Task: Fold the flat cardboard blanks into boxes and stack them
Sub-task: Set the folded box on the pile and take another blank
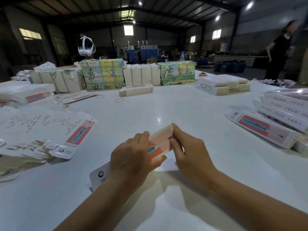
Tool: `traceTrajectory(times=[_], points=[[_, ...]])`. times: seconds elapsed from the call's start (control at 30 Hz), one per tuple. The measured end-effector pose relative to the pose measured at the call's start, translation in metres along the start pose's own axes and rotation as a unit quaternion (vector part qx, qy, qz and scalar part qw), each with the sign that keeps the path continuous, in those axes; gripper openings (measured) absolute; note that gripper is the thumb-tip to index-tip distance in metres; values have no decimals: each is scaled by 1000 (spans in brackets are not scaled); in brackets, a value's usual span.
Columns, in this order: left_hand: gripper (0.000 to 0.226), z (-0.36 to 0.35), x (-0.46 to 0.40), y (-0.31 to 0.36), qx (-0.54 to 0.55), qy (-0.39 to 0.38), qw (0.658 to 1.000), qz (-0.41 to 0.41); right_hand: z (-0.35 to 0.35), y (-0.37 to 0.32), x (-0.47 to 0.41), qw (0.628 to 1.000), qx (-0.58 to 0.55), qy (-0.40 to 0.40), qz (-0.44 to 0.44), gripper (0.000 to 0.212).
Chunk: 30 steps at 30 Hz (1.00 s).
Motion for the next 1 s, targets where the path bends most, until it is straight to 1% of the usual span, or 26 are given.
traceTrajectory(times=[0.07, 0.1, 0.13, 0.17, 0.2, 0.23, 0.3, 0.4, 0.47, 0.53, 0.6, 0.63, 0.73, 0.8, 0.87, 0.9, 1.0], points=[[70, 0, -1, -5, 33, 0, 999, 17, -1, 2, -2, 996, -83, 8, -39, 32], [73, 0, -2, -7, 49, -2, 998, 28, -1, 3, -3, 988, -137, 15, -68, 37], [76, 0, -3, -10, 63, -3, 997, 36, -1, 6, -4, 979, -184, 23, -89, 36], [78, 0, -3, -12, 72, 1, 996, 42, -1, 7, -4, 974, -204, 31, -90, 29], [79, 0, -3, -14, 81, 8, 996, 45, 0, 7, -3, 976, -199, 35, -78, 19], [79, -1, -3, -15, 89, 13, 995, 46, 1, 7, -2, 980, -183, 35, -66, 17], [76, -2, -2, -17, 99, 19, 994, 43, -1, 5, 0, 987, -152, 35, -39, 19], [74, -4, -3, -17, 105, 28, 993, 35, 0, 2, 2, 995, -81, 55, 23, 22], [74, -5, -3, -17, 106, 21, 994, 32, 1, 3, 2, 996, -62, 53, 36, 24], [75, -6, -3, -20, 112, 9, 993, 28, -1, 6, 1, 997, -68, 28, 18, 28], [75, -6, -5, -25, 123, -6, 992, 27, -2, 8, -1, 997, -80, 5, -7, 38], [74, -6, -5, -28, 122, -14, 992, 23, -2, 8, -1, 997, -76, 2, -3, 46], [68, -7, -7, -36, 89, -40, 995, 3, 0, 6, -3, 997, -37, -25, 60, 71], [67, -6, -9, -39, 81, -50, 995, -12, -1, 4, -4, 992, 13, -62, 106, 81], [72, -6, -9, -36, 81, -75, 993, -34, -4, 2, -4, 980, 79, -85, 164, 88], [75, -6, -8, -32, 81, -94, 991, -50, -6, 2, -4, 969, 113, -92, 197, 87], [72, -6, -6, -22, 79, -126, 985, -90, -14, 1, -1, 940, 183, -135, 255, 69]])
Point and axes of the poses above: each hand's wrist, its own x-axis away from the middle knuckle, its own z-axis out of the back of the hand, y = z × x, the point moved 4 cm from there along -x, towards the middle knuckle, and after that the axes turned 5 degrees about -x, right-handed, at the moved point
